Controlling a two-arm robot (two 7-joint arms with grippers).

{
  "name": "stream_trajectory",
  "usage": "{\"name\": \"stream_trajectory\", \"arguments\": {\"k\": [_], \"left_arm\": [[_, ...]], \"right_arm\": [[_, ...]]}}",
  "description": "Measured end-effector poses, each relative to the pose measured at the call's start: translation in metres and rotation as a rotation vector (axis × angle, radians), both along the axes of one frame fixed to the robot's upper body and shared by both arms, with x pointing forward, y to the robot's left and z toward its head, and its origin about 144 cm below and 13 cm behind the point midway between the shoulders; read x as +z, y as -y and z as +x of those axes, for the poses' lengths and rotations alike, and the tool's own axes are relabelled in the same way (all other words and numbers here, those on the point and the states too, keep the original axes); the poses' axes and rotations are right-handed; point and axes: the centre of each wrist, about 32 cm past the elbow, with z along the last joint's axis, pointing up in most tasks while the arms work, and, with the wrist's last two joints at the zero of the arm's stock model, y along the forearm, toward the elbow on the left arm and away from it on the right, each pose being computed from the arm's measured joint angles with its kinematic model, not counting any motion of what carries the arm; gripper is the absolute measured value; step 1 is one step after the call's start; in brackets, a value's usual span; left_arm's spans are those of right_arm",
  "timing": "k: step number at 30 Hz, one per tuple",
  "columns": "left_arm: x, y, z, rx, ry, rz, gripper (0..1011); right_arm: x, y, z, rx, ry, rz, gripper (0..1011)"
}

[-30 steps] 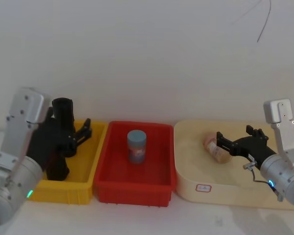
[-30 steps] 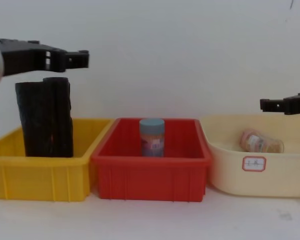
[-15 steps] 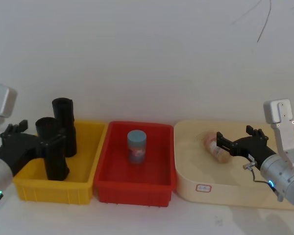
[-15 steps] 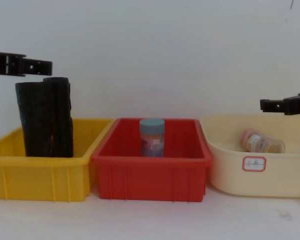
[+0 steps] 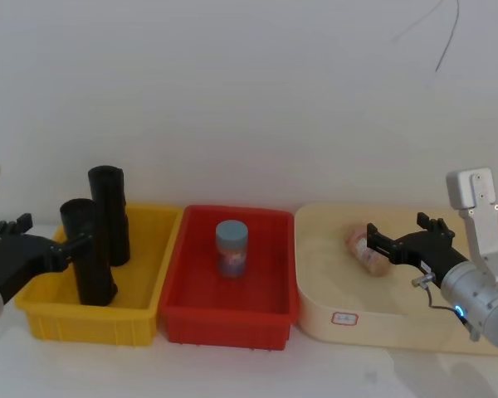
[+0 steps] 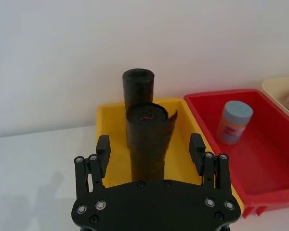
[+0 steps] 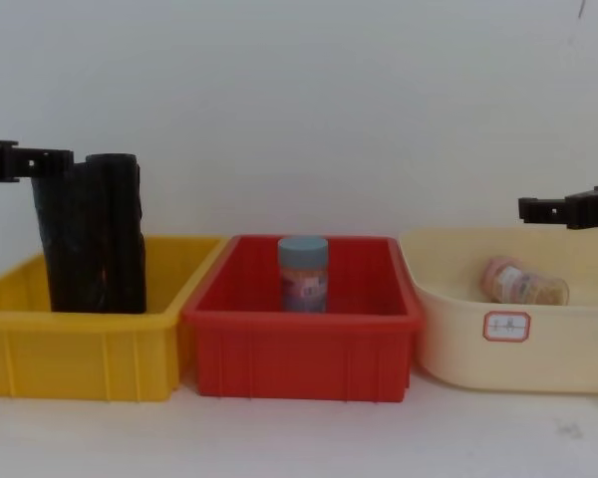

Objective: Pick up the garbage bag with the one hand and transfer it to the other hand.

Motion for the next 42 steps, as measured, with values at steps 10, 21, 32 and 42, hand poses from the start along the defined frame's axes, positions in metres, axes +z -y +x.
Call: {"name": "stream_trajectory", "arguments": {"k": [10, 21, 32, 42], "left_arm": [[-0.012, -0.009, 0.024, 0.003, 0.027, -0.025, 1001], [-0.021, -0.009, 0.045, -0.017, 0.037, -0.038, 1001], [-0.028, -0.008, 0.059, -0.053, 0.021, -0.047, 1001], [-0.032, -0.006, 0.064, -0.046, 0.020, -0.035, 1001]], "right_arm": [[0.000, 0.000, 0.000, 0.000, 0.000, 0.000, 1002], [0.000, 0.000, 0.000, 0.000, 0.000, 0.000, 1002], [0.000, 0.000, 0.000, 0.000, 0.000, 0.000, 1001], [0.000, 0.000, 0.000, 0.000, 0.000, 0.000, 1001]]}}
